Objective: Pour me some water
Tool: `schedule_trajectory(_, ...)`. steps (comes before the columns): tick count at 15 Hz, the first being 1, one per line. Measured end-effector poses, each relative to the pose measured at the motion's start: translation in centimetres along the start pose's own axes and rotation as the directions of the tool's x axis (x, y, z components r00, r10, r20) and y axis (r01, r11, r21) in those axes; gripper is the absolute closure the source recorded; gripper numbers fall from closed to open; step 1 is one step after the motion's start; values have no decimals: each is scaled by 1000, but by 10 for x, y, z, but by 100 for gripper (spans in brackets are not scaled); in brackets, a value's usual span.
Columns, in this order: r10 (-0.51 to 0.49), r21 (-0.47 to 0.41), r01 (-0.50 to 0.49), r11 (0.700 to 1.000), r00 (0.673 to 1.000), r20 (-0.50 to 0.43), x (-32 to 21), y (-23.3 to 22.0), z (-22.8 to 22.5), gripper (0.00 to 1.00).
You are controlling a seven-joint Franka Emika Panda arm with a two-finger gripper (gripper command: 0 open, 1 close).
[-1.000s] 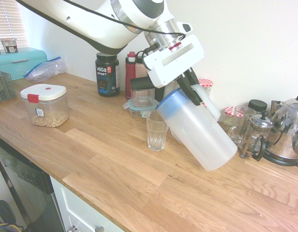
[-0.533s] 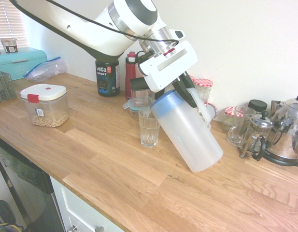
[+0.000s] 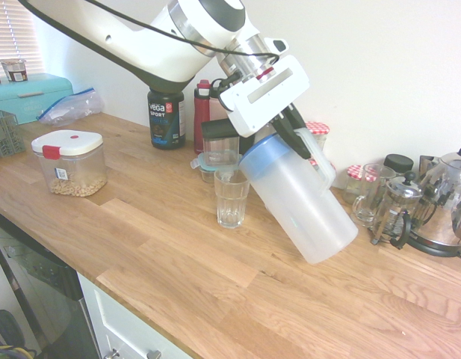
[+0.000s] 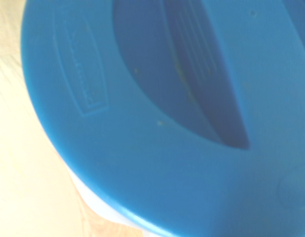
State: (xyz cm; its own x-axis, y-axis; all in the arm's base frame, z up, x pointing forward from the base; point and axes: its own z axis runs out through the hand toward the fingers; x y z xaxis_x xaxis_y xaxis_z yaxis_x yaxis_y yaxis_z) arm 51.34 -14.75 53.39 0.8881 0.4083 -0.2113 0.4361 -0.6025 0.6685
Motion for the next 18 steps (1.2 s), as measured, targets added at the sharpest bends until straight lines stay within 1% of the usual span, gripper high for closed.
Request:
schedule_trajectory(2,36,13,-36,999,999,-17,-8,16,-6,100)
schedule_trajectory(3,69,38,-68,997,997,-34,-16,27,-9,100)
schedule_trajectory(4,115,81,-110,991,992,-59,-24,39,-12,100)
schedule_trajectory(6,221,179,-200,963,969,-110,-44,69,-18,100)
schedule_trajectory(7,279,229,-246,942,952,-125,-52,80,-21,100)
schedule_trajectory(10,424,365,-358,860,898,-117,-78,101,-34,100)
schedule_trajectory(12,515,410,-446,795,854,-71,-101,102,-45,100)
schedule_trajectory(15,648,444,-587,677,762,18,-127,65,-70,100)
schedule_trajectory(18,760,451,-703,550,645,79,-134,8,-116,100)
